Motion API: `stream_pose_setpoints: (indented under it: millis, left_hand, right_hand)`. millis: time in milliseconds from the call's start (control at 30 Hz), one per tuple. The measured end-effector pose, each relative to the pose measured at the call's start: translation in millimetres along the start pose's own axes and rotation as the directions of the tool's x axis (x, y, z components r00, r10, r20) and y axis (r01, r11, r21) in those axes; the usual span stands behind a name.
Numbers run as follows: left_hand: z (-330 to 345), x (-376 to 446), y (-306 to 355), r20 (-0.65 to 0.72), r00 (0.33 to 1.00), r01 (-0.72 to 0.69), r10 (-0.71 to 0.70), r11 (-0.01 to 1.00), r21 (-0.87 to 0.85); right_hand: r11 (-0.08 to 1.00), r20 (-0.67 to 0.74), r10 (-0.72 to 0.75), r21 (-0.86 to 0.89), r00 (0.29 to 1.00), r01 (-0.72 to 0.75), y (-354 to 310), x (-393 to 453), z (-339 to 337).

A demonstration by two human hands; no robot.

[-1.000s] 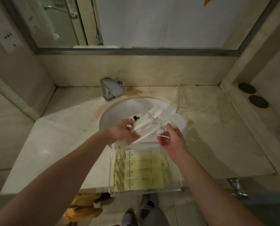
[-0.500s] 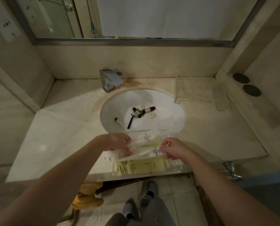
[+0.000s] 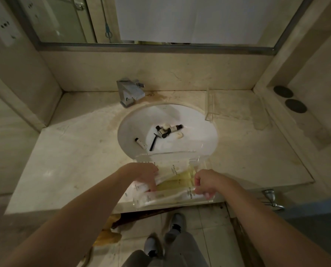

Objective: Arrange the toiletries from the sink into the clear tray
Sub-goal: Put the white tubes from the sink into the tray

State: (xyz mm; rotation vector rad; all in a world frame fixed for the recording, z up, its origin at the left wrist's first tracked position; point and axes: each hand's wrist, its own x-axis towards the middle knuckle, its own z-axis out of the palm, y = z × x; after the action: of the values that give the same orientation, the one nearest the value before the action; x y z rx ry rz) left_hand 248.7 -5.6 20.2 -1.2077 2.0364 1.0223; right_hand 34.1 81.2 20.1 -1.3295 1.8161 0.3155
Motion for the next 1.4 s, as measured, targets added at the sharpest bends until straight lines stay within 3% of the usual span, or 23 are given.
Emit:
stream_pose_setpoints:
  millis: [167,333,433,533,633,767,1000,1200,1400]
  left_hand:
    - [-1.5,1.3,3.6,0.009,0.998,-0.057,0.057,0.998,0.012]
    - [-21.5,-0.9,6.4,-0.037,0.996,-0.085,0.080,0.987,-0.139]
    - [-34.3,-1.5,8.8,-0.086,0.992,-0.105,0.088,0.971,-0.216]
    - [-42.7,1.5,14.3,-0.143,0.984,-0.143,0.109,0.956,-0.256]
    - [-45.1,6.7,21.6,-0.173,0.980,-0.148,0.101,0.946,-0.288]
    - [-38.7,18.8,25.4,-0.212,0.972,-0.161,0.099,0.940,-0.302]
    - [-21.9,36.2,13.4,-0.407,0.913,-0.063,0.014,0.992,-0.108]
    - [-12.3,38.0,10.9,-0.565,0.817,-0.002,0.117,0.980,0.200]
    - [-13.9,43.9,2.3,-0.551,0.830,0.026,0.080,0.983,0.182]
  right_hand:
    - [0.941,-0.103,0.005,-0.335,0.995,-0.039,-5.2,0.6,6.0]
    - [0.939,-0.184,0.025,-0.333,0.983,-0.086,-10.4,5.1,-0.7]
    - [0.989,-0.370,0.002,-0.136,0.929,-0.057,-13.4,1.5,-15.8]
    - [0.947,-0.507,0.036,0.292,0.861,0.133,-11.3,8.4,-26.0]
    - [0.808,-0.464,0.107,0.556,0.879,0.195,-10.8,18.2,-29.4]
    - [0.770,-0.431,0.187,0.622,0.883,0.141,-4.2,30.1,-24.9]
    - [0.899,-0.460,0.178,0.436,0.870,0.046,-4.0,40.8,-13.8]
    - [0.988,-0.538,0.142,0.126,0.831,-0.087,-9.8,49.2,-12.5]
    - [0.991,-0.597,0.091,-0.022,0.797,-0.130,-14.7,49.2,-8.8]
